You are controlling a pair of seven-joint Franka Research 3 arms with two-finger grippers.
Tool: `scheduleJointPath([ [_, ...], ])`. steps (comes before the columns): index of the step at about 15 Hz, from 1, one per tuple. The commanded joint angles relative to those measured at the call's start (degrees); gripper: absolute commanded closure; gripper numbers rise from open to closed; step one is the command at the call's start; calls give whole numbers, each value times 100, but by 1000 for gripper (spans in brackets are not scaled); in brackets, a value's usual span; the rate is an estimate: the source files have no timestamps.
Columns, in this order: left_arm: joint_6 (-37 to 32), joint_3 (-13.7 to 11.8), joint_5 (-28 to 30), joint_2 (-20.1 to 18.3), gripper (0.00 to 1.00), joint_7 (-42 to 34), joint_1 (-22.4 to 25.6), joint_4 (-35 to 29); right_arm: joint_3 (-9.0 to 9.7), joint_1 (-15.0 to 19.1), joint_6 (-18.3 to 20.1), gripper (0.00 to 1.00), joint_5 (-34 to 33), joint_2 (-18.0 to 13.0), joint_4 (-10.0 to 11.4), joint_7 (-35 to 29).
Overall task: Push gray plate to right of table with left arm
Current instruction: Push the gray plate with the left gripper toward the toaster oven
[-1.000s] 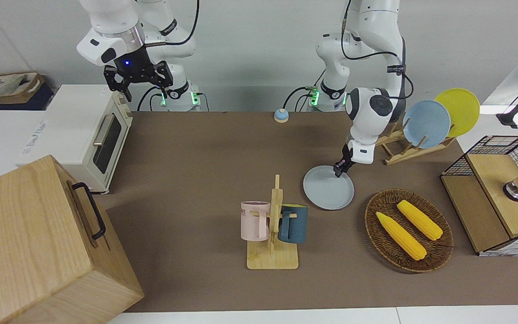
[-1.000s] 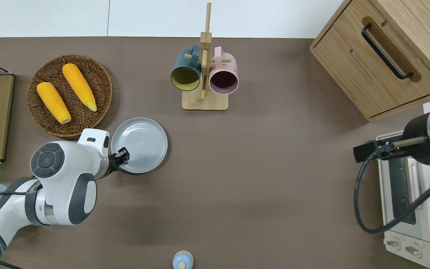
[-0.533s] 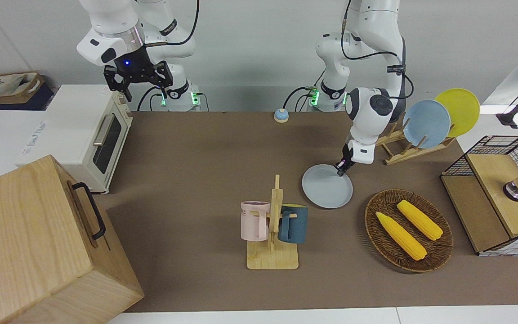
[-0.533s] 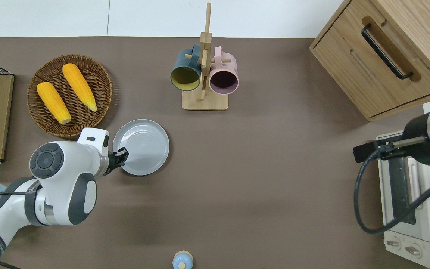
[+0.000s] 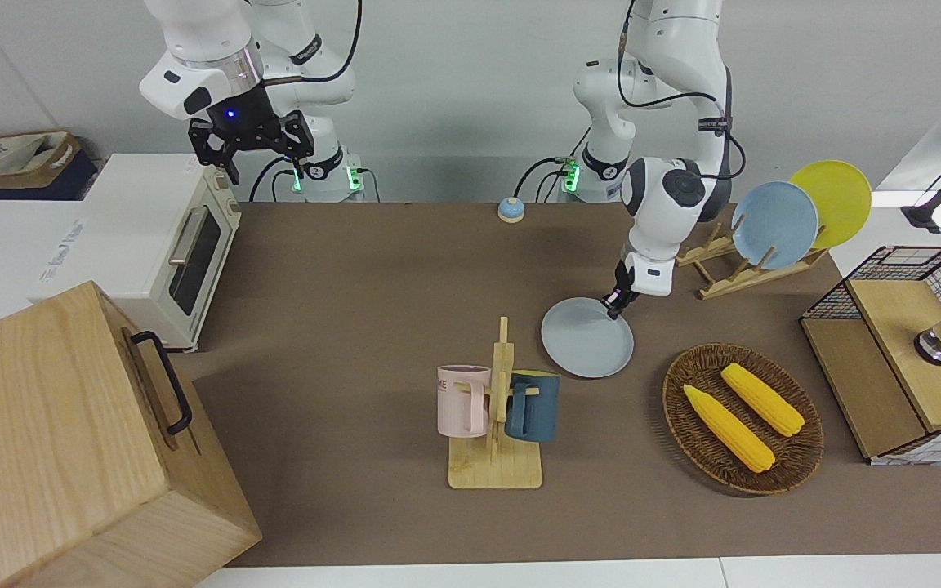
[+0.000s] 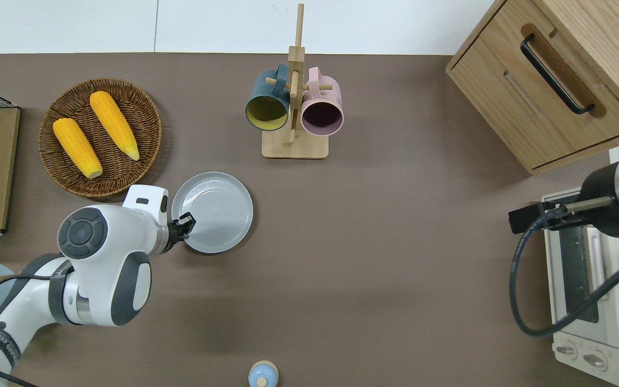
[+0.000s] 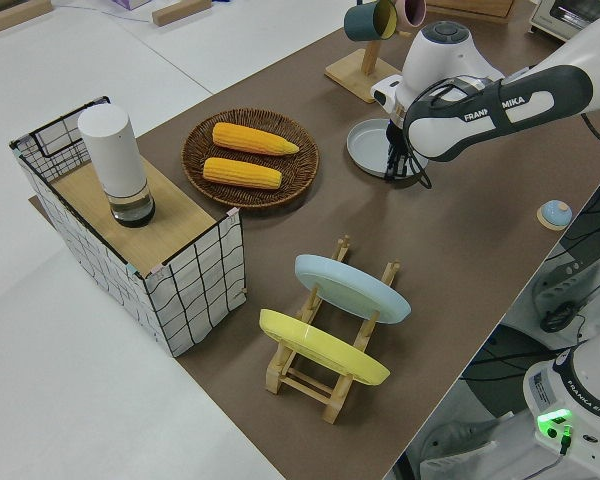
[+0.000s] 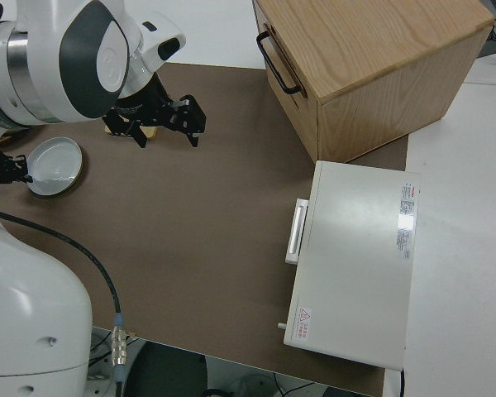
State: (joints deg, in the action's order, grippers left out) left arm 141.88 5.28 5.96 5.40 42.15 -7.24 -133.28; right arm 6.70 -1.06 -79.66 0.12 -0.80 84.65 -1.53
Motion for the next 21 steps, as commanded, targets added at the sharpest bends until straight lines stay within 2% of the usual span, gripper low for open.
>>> scheduleJointPath([
  [1,85,-44,-7,58,1000,627,-549,-111,77,115,83,17,59,-17,-45,-14],
  [13,94,-36,-25,101,1000,1664,-1472,29,77,115,83,17,59,-17,-45,-5],
  [21,94,-36,-25,479,1000,2244,-1965,381,77,115,83,17,59,-17,-45,-14],
])
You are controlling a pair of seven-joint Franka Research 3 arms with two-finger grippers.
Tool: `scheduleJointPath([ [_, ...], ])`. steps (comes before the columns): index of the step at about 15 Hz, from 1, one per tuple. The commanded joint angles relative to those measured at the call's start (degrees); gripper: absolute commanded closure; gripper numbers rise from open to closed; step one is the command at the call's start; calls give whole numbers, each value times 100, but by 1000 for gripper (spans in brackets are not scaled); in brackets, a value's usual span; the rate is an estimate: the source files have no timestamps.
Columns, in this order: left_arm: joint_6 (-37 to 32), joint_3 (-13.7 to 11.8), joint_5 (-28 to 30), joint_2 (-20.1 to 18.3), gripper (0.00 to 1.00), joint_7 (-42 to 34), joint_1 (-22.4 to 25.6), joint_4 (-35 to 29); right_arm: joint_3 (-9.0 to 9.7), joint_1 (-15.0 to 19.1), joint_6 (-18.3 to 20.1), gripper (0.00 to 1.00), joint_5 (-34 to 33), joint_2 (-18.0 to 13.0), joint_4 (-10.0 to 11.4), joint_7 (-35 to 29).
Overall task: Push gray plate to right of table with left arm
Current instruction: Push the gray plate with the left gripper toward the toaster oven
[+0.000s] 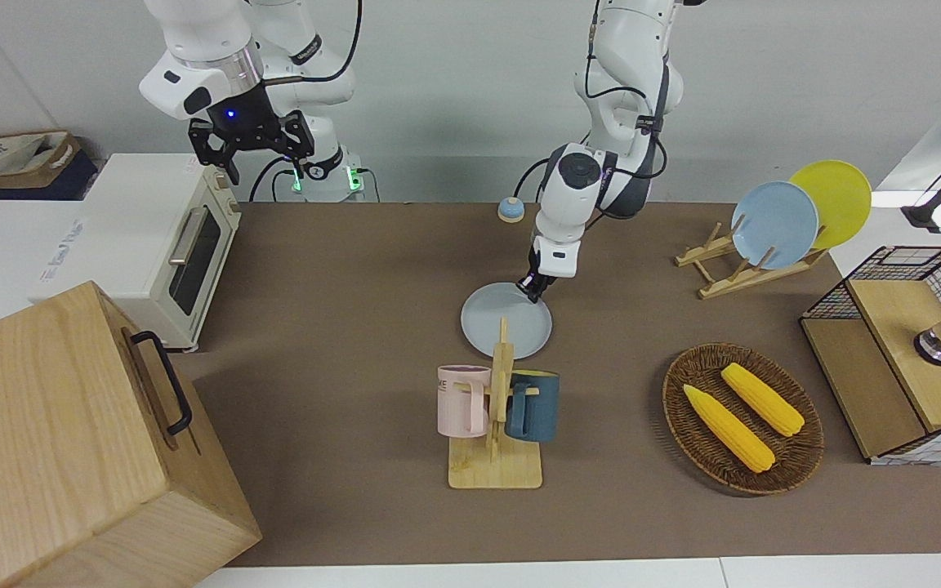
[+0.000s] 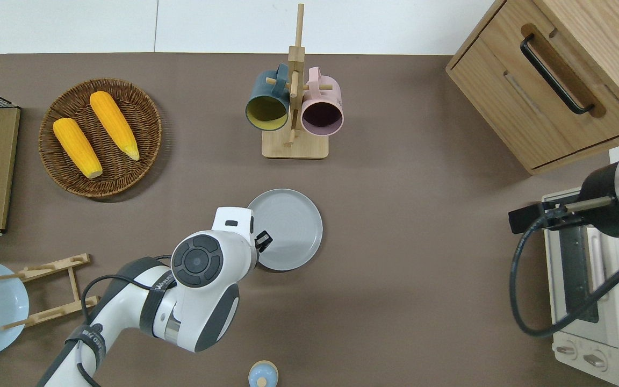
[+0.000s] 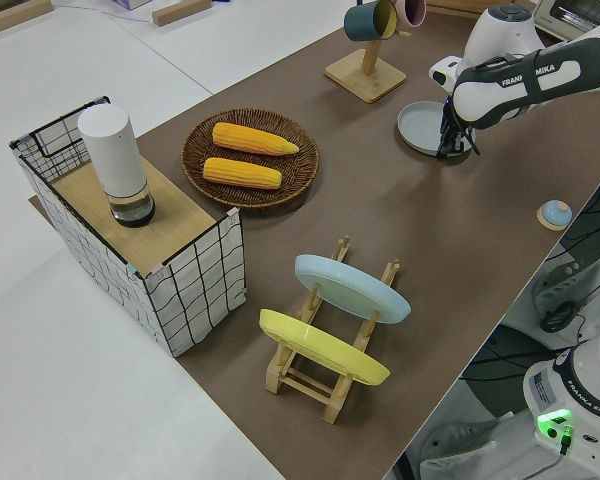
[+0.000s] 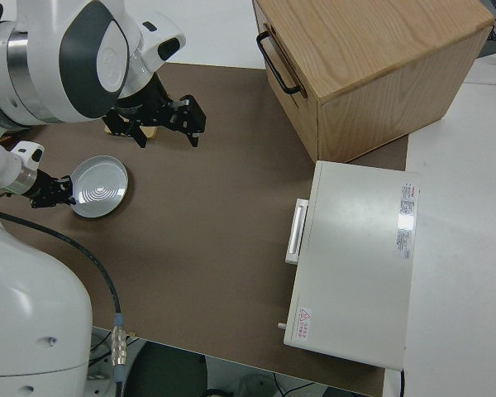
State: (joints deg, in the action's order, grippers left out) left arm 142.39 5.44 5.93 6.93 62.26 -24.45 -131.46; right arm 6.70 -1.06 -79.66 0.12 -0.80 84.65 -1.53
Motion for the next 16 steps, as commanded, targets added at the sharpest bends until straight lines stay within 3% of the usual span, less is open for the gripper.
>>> scheduleJointPath([
  [1,43,-52,-22,361,1000,321,-305,243,77,115,83,17,59,-17,-45,-5],
  [10,8,-61,-30,827,1000,1200,-973,894,77,115,83,17,59,-17,-45,-14],
  [16,8,-52,-399,1424,1000,1850,-1359,1517,77,115,83,17,59,-17,-45,-5],
])
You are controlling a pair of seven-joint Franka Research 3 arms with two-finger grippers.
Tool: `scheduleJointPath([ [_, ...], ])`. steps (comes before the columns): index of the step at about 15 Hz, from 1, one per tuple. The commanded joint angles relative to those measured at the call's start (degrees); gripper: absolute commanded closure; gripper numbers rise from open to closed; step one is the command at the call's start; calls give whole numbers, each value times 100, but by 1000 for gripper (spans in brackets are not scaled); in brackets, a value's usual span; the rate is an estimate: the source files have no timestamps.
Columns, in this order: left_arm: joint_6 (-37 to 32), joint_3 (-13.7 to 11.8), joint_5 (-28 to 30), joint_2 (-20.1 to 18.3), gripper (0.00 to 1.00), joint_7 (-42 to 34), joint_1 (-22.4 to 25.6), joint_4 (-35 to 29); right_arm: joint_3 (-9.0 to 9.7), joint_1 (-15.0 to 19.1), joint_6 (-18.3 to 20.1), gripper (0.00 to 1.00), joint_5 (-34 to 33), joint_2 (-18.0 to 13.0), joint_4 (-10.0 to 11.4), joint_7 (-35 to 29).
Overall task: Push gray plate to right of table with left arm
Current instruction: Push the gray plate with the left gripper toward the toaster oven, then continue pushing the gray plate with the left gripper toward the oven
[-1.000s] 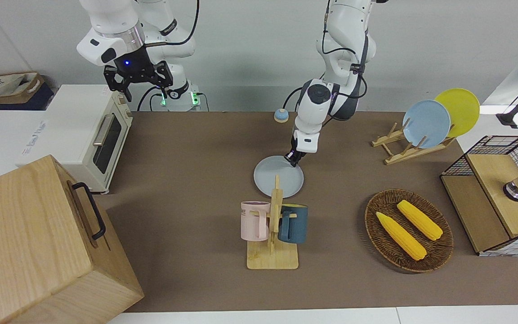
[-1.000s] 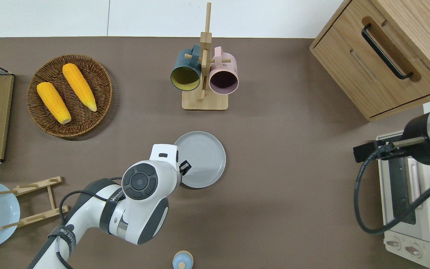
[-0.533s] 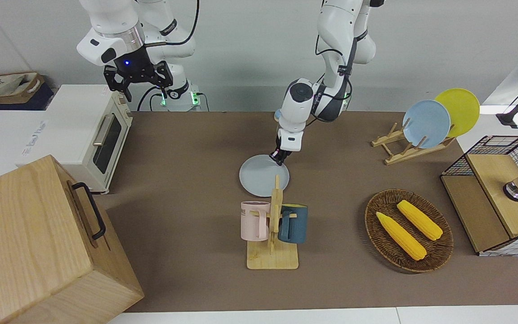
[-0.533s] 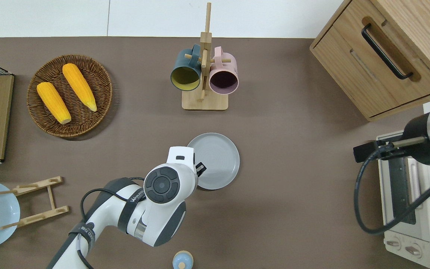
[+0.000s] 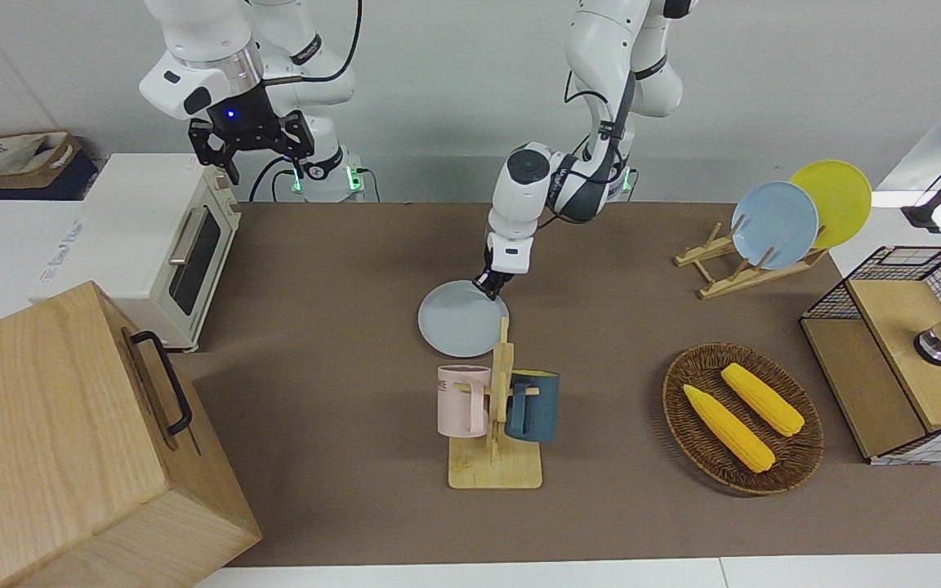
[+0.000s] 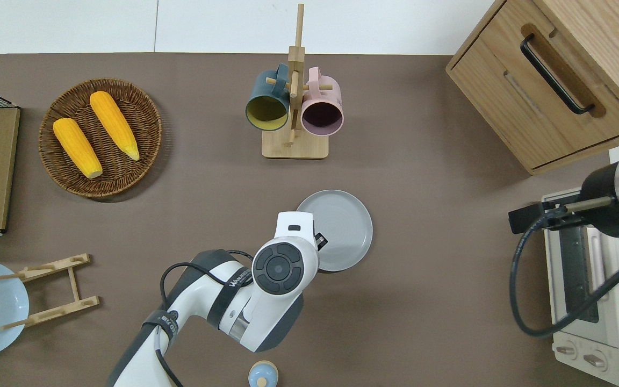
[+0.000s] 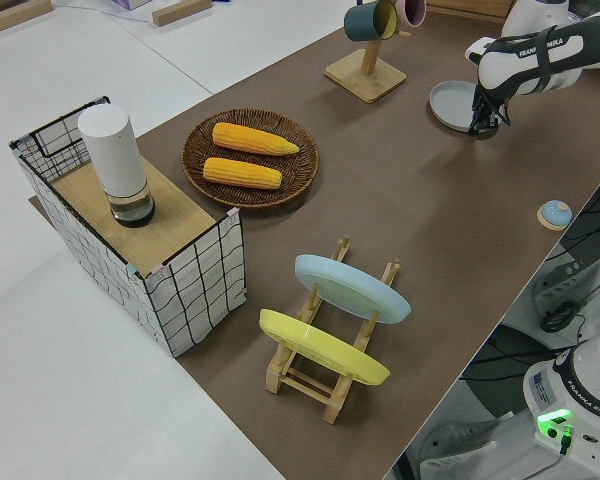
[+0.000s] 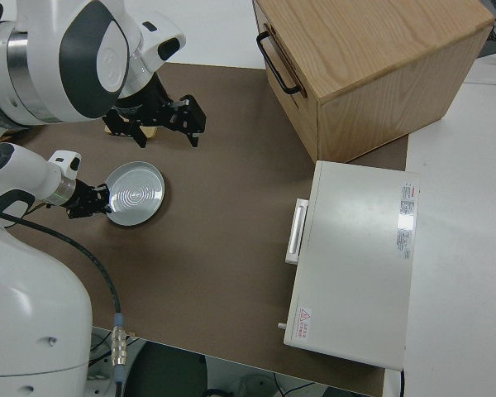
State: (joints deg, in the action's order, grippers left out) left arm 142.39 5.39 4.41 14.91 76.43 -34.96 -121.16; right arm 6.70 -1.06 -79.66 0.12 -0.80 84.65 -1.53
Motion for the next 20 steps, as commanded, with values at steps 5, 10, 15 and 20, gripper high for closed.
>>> scheduleJointPath([
  [5,-18,-55,-414,996,1000,925,-678,1041,77,115,83,17,59,-17,-45,-14],
  [10,17,-55,-432,1198,1000,1146,-1003,1279,77,115,83,17,59,-17,-45,-14],
  [15,35,-55,-458,1400,1000,1207,-1206,1533,86,115,83,17,59,-17,-45,-14],
  [20,35,-81,-520,1751,1000,1338,-1417,2068,86,115,83,17,59,-17,-45,-5],
])
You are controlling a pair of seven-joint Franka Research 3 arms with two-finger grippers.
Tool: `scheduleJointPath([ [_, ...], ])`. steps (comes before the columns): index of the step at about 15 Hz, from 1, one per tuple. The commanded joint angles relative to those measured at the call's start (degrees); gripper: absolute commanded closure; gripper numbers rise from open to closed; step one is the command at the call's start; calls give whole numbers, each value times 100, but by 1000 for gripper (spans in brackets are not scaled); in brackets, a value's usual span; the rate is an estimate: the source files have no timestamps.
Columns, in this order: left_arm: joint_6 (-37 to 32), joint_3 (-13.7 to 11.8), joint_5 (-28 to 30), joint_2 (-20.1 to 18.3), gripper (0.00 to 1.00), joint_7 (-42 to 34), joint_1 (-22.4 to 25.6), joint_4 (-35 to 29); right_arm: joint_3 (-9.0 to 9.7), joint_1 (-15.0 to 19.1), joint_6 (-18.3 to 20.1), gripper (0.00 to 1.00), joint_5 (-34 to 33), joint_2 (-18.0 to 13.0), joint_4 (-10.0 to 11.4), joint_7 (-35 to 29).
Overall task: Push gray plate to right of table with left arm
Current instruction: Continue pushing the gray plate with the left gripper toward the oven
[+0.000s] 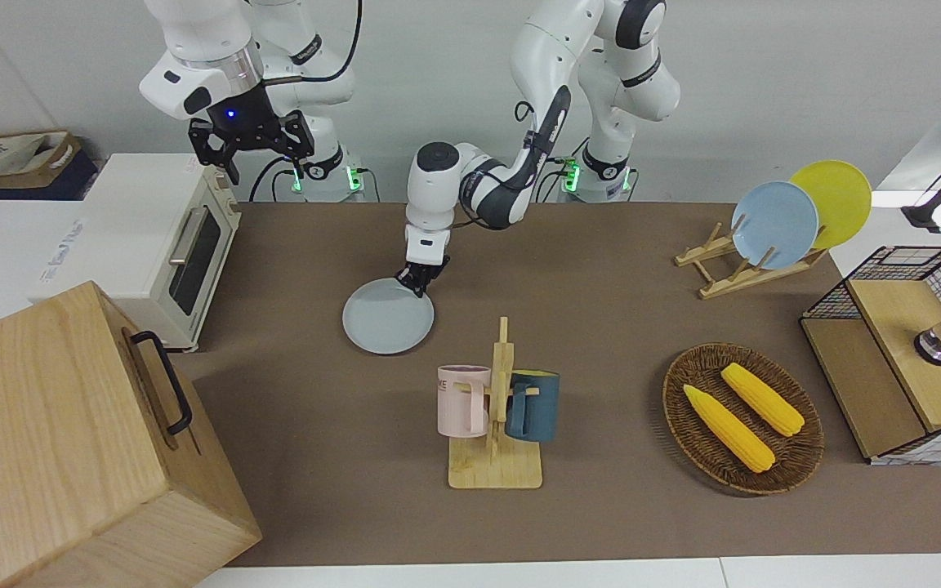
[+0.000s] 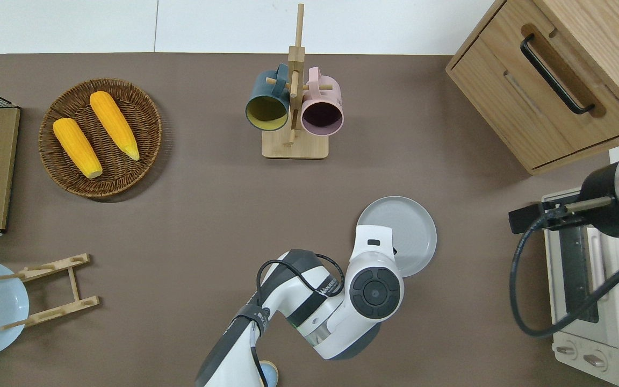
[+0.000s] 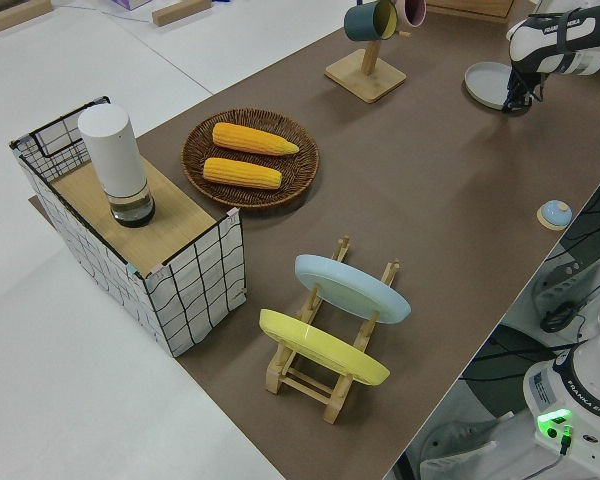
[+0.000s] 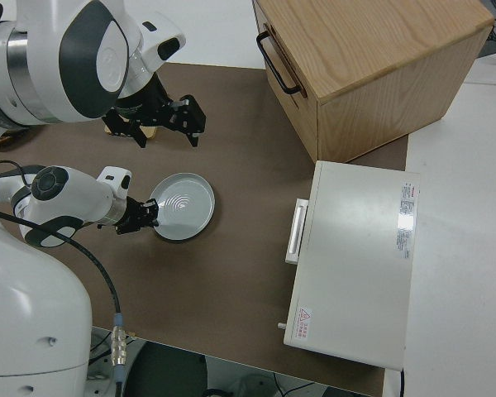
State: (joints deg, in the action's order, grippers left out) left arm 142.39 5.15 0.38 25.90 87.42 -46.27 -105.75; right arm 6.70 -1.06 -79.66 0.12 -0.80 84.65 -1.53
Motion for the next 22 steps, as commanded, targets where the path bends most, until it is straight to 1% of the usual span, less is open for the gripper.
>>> scheduleJointPath([
  [1,26,-66,-178,731,1000,310,-295,677,86,115,82,17,59,-17,-46,-14],
  [4,25,-49,-486,811,1000,538,-418,907,86,115,82,17,59,-17,-46,-14],
  [6,25,-66,-495,811,1000,548,-506,907,77,115,82,17,59,-17,-46,-5],
  [13,-10,-84,-487,785,1000,600,-506,942,77,115,82,17,59,-17,-46,-14],
  [15,-10,-84,-487,785,867,592,-498,942,77,115,82,17,59,-17,-46,-14],
  [16,-10,-84,-495,776,678,583,-454,942,77,115,82,17,59,-17,-46,-14],
  [17,-27,-93,-495,750,585,583,-445,942,86,115,82,17,59,-17,-46,-5],
  [19,-45,-93,-487,715,347,574,-410,942,77,115,82,17,59,-17,-46,-5],
  [20,-97,-110,-504,688,89,548,-401,942,77,115,82,17,59,-17,-46,-14],
  [21,-306,-154,-504,610,12,504,-409,986,86,115,91,17,59,-17,-46,-5],
  [22,-465,-154,-504,574,11,486,-392,1038,77,115,83,17,59,-17,-46,-5],
])
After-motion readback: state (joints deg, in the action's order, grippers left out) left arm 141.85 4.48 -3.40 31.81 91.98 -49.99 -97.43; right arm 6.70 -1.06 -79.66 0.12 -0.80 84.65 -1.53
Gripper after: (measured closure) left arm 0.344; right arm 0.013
